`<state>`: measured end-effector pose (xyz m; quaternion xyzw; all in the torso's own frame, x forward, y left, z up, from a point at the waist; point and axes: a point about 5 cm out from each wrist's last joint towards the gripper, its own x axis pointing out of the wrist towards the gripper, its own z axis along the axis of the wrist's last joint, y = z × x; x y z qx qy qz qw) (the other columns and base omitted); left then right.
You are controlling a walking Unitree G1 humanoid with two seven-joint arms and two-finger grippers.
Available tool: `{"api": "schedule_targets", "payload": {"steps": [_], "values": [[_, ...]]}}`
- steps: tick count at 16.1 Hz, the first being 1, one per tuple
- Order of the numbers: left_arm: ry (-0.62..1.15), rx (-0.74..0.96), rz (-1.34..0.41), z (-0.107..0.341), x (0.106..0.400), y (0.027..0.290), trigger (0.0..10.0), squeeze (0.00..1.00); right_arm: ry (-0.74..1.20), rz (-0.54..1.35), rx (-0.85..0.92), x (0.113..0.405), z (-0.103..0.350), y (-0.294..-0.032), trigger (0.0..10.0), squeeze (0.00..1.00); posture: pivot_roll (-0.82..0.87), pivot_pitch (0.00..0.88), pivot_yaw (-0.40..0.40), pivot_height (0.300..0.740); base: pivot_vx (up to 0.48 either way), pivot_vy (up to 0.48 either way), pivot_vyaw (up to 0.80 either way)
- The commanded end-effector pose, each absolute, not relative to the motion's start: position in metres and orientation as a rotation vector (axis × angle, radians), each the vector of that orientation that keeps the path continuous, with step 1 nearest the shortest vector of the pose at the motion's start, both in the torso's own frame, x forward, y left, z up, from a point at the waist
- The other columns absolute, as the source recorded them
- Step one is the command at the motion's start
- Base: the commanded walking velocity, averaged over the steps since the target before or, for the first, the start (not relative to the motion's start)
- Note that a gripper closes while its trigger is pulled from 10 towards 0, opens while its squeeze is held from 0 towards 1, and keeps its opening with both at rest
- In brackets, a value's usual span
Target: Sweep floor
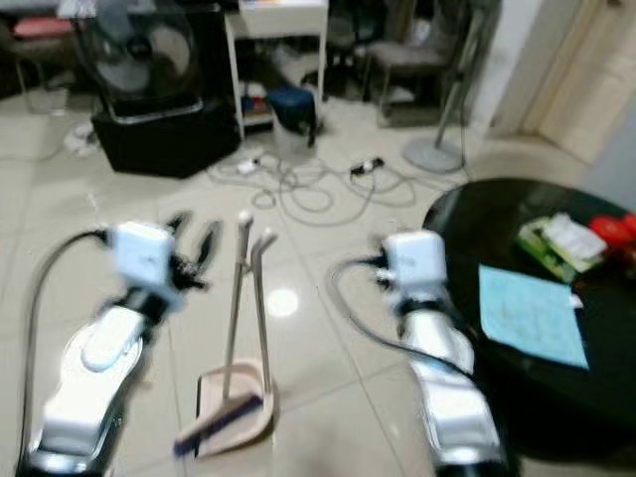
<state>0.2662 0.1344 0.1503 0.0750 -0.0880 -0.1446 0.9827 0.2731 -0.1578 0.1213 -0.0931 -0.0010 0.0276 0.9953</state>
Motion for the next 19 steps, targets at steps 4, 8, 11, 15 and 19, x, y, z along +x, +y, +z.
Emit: {"api": "schedule_targets", "payload": {"steps": [4, 8, 11, 15, 19], "values": [[-0.154, 0.17, -0.259, 0.148, 0.263, 0.147, 10.0, 0.0, -0.013, 0.124, -0.182, 0.273, 0.124, -0.144, 10.0, 0.0, -0.04, 0.039, -0.031, 0.74, 0.301, 0.0, 0.0], [-0.157, 0.135, -0.221, 0.149, 0.264, 0.152, 10.0, 0.0, -0.015, 0.128, -0.189, 0.273, 0.124, -0.144, 10.0, 0.0, -0.04, 0.044, -0.026, 0.74, 0.0, 0.0, 0.0], [-0.172, 0.058, -0.234, 0.15, 0.267, 0.153, 10.0, 1.0, -0.011, 0.134, -0.193, 0.272, 0.123, -0.144, 10.0, 0.0, -0.04, 0.045, -0.018, 0.74, 0.0, 0.0, 0.0], [-0.105, 0.042, -0.494, 0.136, 0.272, 0.136, 10.0, 1.0, 0.091, 0.361, -0.176, 0.265, 0.108, -0.136, 10.0, 0.0, -0.05, 0.05, -0.003, 0.74, 0.0, 0.0, 0.0], [-0.037, 0.08, -0.561, 0.117, 0.287, 0.129, 10.0, 1.0, 0.117, 0.502, -0.226, 0.263, 0.103, -0.126, 10.0, 0.0, -0.06, 0.062, 0.024, 0.74, 0.0, 0.0, 0.0]]}}
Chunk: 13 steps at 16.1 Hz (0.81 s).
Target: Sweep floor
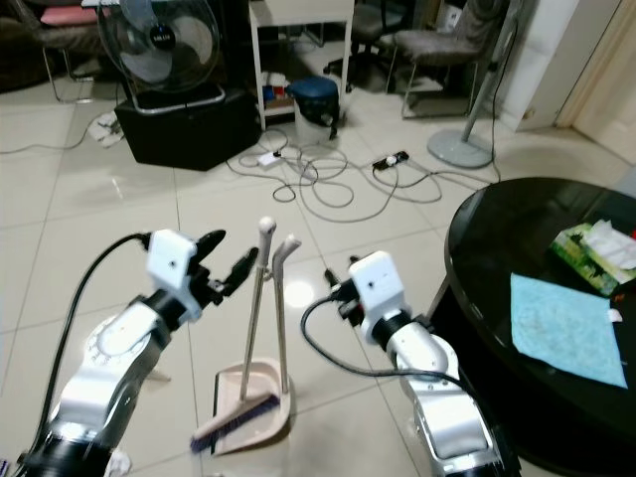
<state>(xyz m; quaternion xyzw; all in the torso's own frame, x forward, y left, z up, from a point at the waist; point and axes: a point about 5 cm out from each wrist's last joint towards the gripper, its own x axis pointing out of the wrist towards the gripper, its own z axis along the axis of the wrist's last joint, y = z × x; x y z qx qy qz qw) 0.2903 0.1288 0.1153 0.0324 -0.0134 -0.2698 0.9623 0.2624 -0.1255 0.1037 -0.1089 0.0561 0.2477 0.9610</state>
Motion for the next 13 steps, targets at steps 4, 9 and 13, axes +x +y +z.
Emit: {"api": "schedule_targets", "payload": {"steps": [4, 9, 13], "values": [[-0.039, 0.059, -0.538, 0.117, 0.315, 0.119, 10.0, 1.0, 0.144, 0.614, -0.187, 0.255, 0.101, -0.115, 10.0, 0.0, -0.09, 0.079, 0.072, 0.74, 0.0, 0.0, 0.0], [-0.032, 0.005, -0.531, 0.115, 0.331, 0.109, 10.0, 1.0, 0.18, 0.462, -0.192, 0.249, 0.086, -0.131, 10.0, 0.0, -0.12, 0.096, 0.095, 0.74, 0.0, 0.0, 0.0], [-0.028, -0.025, -0.513, 0.112, 0.341, 0.109, 10.0, 1.0, 0.19, 0.428, -0.189, 0.245, 0.077, -0.148, 10.0, 0.0, -0.13, 0.099, 0.094, 0.74, 0.0, 0.0, 0.0]]}}
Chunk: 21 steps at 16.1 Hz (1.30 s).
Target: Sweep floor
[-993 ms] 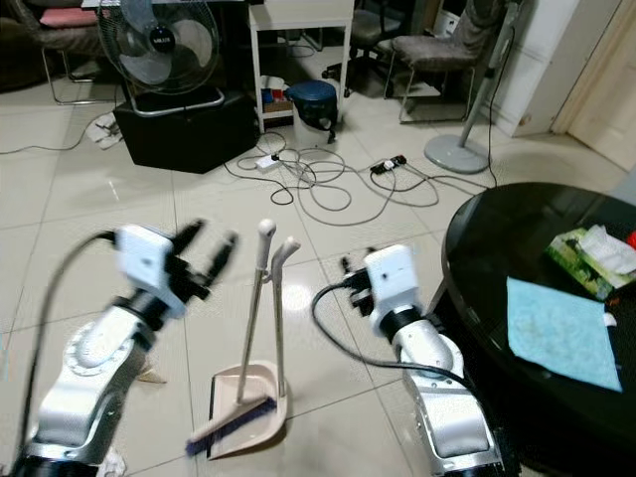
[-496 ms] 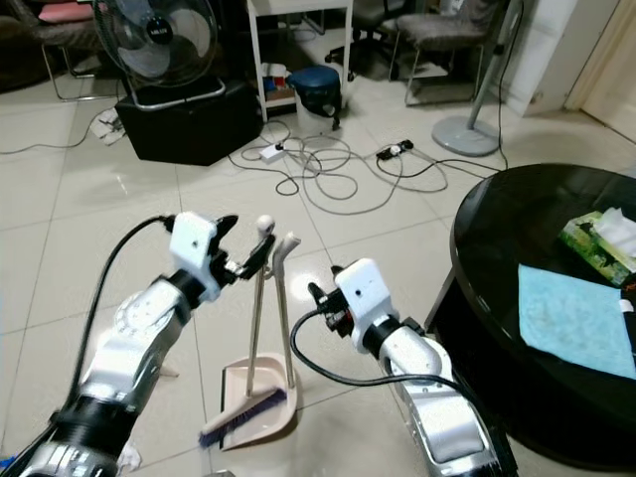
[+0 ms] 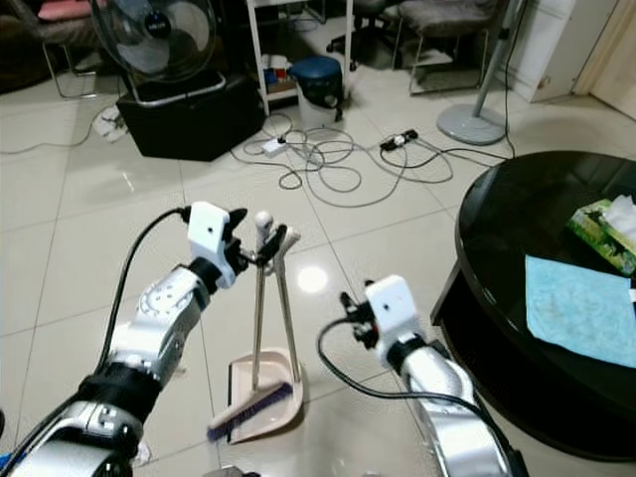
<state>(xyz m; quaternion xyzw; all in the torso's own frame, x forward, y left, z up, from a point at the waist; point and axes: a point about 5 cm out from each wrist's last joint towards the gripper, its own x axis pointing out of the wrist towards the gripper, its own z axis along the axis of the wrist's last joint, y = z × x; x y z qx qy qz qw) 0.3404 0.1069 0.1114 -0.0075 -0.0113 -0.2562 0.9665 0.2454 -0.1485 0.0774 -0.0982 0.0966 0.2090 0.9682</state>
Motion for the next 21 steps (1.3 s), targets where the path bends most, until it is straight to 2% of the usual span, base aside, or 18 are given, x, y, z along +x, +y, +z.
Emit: {"api": "schedule_targets", "payload": {"steps": [1, 12, 13, 21], "values": [[-0.032, -0.018, -0.511, 0.112, 0.344, 0.109, 10.0, 1.0, 0.194, 0.424, -0.189, 0.244, 0.075, -0.151, 10.0, 0.0, -0.13, 0.098, 0.095, 0.74, 0.0, 0.0, 0.0], [-0.027, 0.005, -0.518, 0.113, 0.357, 0.096, 10.0, 1.0, 0.192, 0.428, -0.193, 0.239, 0.061, -0.151, 10.0, 0.0, -0.15, 0.09, 0.102, 0.74, 0.0, 0.0, 0.0], [-0.026, 0.009, -0.515, 0.113, 0.357, 0.095, 10.0, 0.01, 0.189, 0.43, -0.193, 0.239, 0.061, -0.15, 10.0, 0.0, -0.15, 0.092, 0.103, 0.74, 0.0, 0.0, 0.0], [-0.013, 0.053, -0.508, 0.111, 0.361, 0.092, 10.0, 0.0, 0.152, 0.447, -0.188, 0.242, 0.078, -0.134, 10.0, 0.0, -0.16, 0.107, 0.104, 0.74, 0.0, 0.0, 0.0]]}}
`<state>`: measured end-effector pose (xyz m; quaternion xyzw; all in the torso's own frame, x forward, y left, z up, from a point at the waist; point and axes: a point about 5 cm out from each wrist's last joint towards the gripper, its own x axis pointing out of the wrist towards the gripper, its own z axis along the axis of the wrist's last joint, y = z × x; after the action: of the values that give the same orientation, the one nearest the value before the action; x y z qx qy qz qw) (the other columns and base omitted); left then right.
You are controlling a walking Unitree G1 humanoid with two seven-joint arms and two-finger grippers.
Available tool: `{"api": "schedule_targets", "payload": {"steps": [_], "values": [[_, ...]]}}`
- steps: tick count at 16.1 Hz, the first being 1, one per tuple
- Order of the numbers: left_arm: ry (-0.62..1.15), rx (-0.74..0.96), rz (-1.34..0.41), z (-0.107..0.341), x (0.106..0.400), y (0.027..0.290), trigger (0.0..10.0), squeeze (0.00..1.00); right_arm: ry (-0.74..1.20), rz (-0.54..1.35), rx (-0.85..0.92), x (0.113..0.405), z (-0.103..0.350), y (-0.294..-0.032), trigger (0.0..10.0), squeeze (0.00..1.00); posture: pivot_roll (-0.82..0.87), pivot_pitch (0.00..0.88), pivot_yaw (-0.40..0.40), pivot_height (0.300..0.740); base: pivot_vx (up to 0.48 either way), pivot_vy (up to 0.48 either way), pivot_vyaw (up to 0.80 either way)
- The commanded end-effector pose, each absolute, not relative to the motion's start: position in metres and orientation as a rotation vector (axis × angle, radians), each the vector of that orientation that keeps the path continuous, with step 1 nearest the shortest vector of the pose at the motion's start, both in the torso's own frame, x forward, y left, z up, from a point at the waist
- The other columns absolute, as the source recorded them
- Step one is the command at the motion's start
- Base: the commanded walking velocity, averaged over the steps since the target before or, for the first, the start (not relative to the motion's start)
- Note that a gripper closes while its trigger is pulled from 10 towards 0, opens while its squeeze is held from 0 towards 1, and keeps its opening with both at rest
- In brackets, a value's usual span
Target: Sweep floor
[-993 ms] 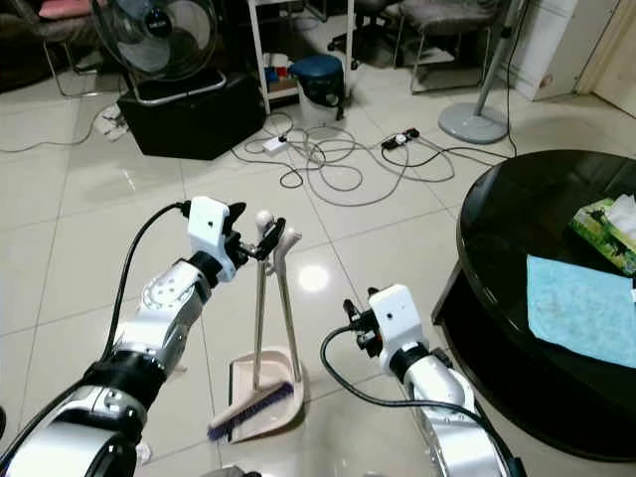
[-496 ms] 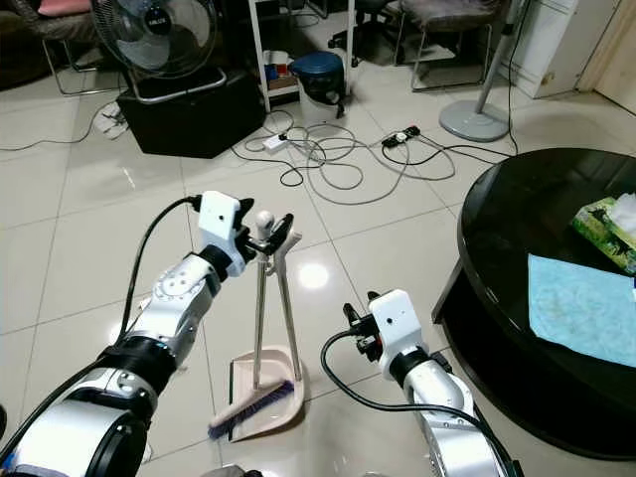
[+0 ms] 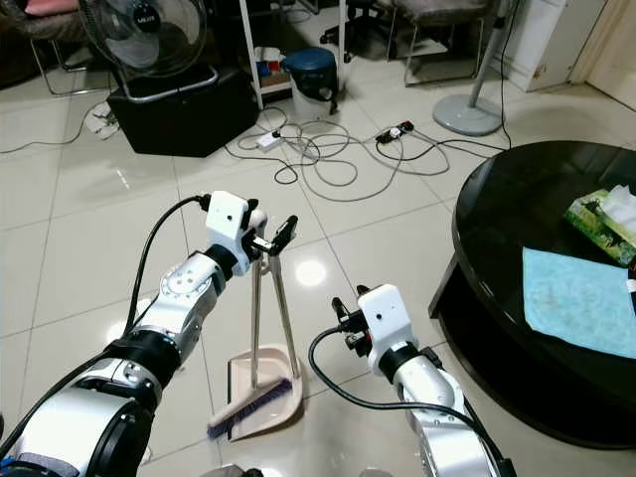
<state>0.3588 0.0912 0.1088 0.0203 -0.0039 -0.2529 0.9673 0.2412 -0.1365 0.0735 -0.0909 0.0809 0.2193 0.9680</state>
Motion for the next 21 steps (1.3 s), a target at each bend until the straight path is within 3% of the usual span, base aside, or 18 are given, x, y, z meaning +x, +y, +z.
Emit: {"api": "schedule_targets", "payload": {"steps": [1, 12, 15, 18, 19, 20, 21], "values": [[-0.011, 0.056, -0.502, 0.111, 0.361, 0.092, 10.0, 0.0, 0.15, 0.449, -0.188, 0.242, 0.078, -0.134, 10.0, 0.0, -0.16, 0.107, 0.104, 0.74, 0.0, 0.0, 0.0], [0.037, 0.041, -0.425, 0.107, 0.366, 0.101, 10.0, 0.0, 0.152, 0.455, -0.196, 0.239, 0.087, -0.131, 10.0, 0.0, -0.17, 0.115, 0.108, 0.74, 0.0, 0.0, 0.0], [0.044, 0.041, -0.412, 0.107, 0.367, 0.105, 9.3, 0.0, 0.152, 0.458, -0.199, 0.239, 0.09, -0.132, 10.0, 0.0, -0.17, 0.117, 0.108, 0.74, 0.0, 0.0, 0.0], [0.05, 0.042, -0.392, 0.107, 0.368, 0.109, 7.2, 0.0, 0.157, 0.458, -0.204, 0.24, 0.091, -0.133, 10.0, 0.0, -0.17, 0.117, 0.108, 0.74, 0.0, 0.0, 0.0], [0.051, 0.042, -0.39, 0.107, 0.368, 0.11, 6.4, 0.0, 0.158, 0.458, -0.204, 0.24, 0.091, -0.133, 10.0, 0.0, -0.17, 0.118, 0.107, 0.74, 0.0, 0.0, 0.0], [0.052, 0.042, -0.388, 0.107, 0.368, 0.111, 4.8, 0.0, 0.161, 0.458, -0.205, 0.24, 0.091, -0.133, 10.0, 0.0, -0.17, 0.118, 0.108, 0.74, 0.0, 0.0, 0.0], [0.052, 0.043, -0.387, 0.106, 0.368, 0.111, 4.2, 0.0, 0.163, 0.458, -0.206, 0.24, 0.09, -0.133, 10.0, 0.0, -0.18, 0.118, 0.108, 0.74, 0.0, 0.0, 0.0]]}}
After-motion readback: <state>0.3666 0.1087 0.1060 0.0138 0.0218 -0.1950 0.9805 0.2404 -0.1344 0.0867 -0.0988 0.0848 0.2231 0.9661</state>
